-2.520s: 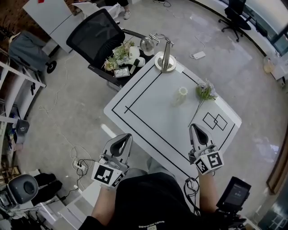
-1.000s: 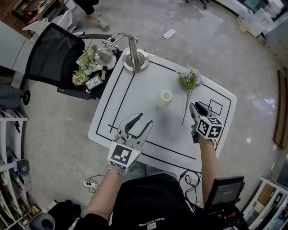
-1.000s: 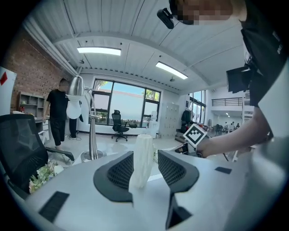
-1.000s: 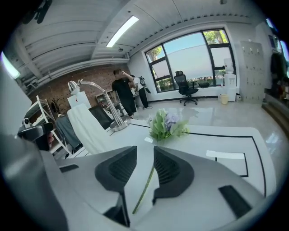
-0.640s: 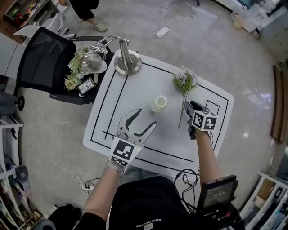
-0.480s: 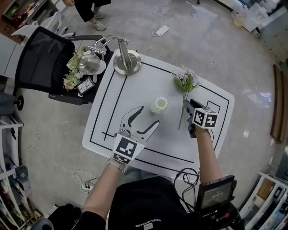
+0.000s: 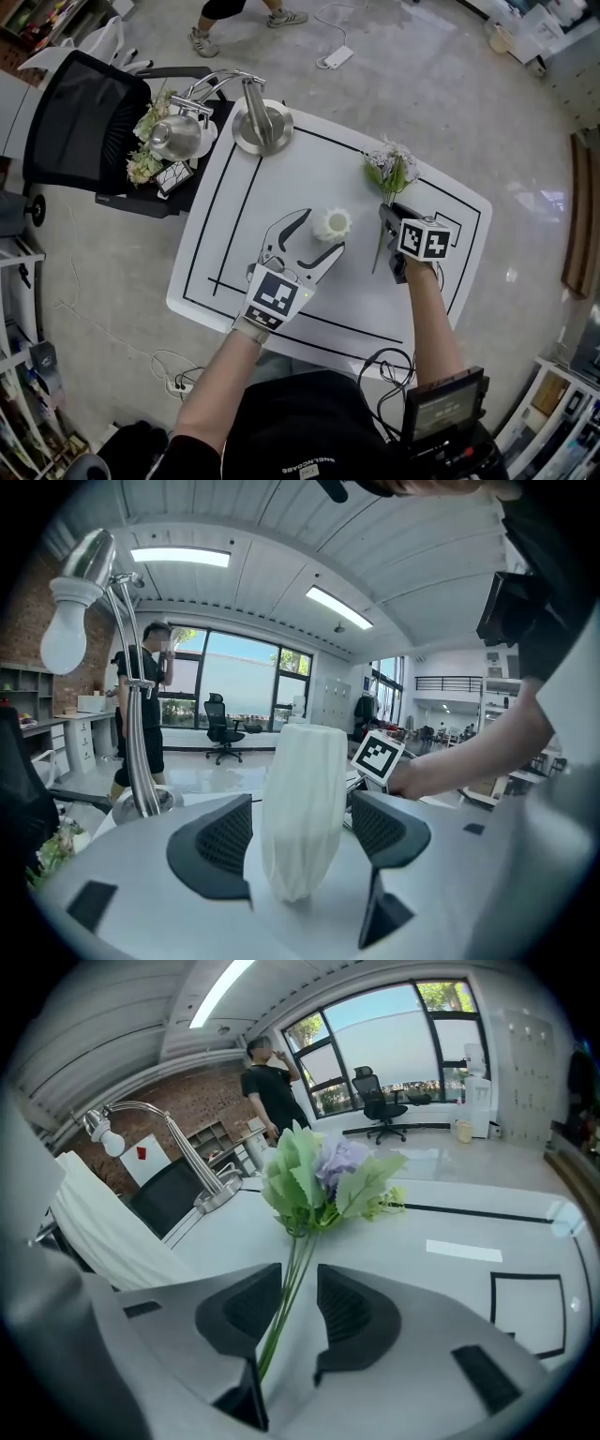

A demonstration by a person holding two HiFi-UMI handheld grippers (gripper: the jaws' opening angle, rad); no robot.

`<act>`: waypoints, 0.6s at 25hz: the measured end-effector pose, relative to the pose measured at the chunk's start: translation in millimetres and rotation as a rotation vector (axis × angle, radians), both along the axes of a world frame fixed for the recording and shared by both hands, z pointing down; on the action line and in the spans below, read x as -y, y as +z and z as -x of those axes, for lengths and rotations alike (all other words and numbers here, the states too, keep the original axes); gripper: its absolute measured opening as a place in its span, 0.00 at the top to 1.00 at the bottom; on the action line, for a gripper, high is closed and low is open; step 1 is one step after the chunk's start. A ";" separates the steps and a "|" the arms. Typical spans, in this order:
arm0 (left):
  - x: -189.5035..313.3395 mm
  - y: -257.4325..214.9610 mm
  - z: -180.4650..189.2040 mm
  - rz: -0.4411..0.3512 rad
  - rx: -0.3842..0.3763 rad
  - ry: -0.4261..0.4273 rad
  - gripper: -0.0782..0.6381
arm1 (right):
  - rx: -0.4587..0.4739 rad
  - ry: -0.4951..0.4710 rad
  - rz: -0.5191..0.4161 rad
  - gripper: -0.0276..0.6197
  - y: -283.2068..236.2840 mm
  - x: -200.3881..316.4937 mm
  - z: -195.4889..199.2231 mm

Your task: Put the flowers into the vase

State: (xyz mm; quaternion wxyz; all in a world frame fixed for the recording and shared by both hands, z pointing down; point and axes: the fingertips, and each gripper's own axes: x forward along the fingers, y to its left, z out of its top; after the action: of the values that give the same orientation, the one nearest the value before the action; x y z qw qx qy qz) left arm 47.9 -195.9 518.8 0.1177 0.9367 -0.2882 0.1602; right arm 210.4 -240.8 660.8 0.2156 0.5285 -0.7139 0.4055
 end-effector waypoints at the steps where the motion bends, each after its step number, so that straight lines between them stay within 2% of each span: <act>1: 1.0 -0.4 -2.3 -0.002 -0.003 0.000 0.45 | -0.014 -0.004 0.004 0.78 1.0 -0.2 -1.6; 3: 2.4 -1.3 -6.1 -0.005 -0.007 0.000 0.45 | -0.035 -0.012 0.003 0.84 0.8 0.8 -3.7; 10: 5.8 -2.7 -8.1 -0.010 -0.017 -0.023 0.46 | -0.022 -0.002 -0.033 0.92 -12.3 3.8 -8.9; 15: 4.5 -2.0 -5.9 -0.011 -0.022 -0.049 0.46 | 0.066 0.014 -0.118 0.92 -43.6 2.0 -2.2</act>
State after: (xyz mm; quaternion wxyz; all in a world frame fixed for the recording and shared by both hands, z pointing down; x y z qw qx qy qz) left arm 53.8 -200.4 516.8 0.1197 0.9317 -0.3106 0.1454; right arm 212.6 -242.8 617.2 0.1576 0.5317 -0.7397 0.3812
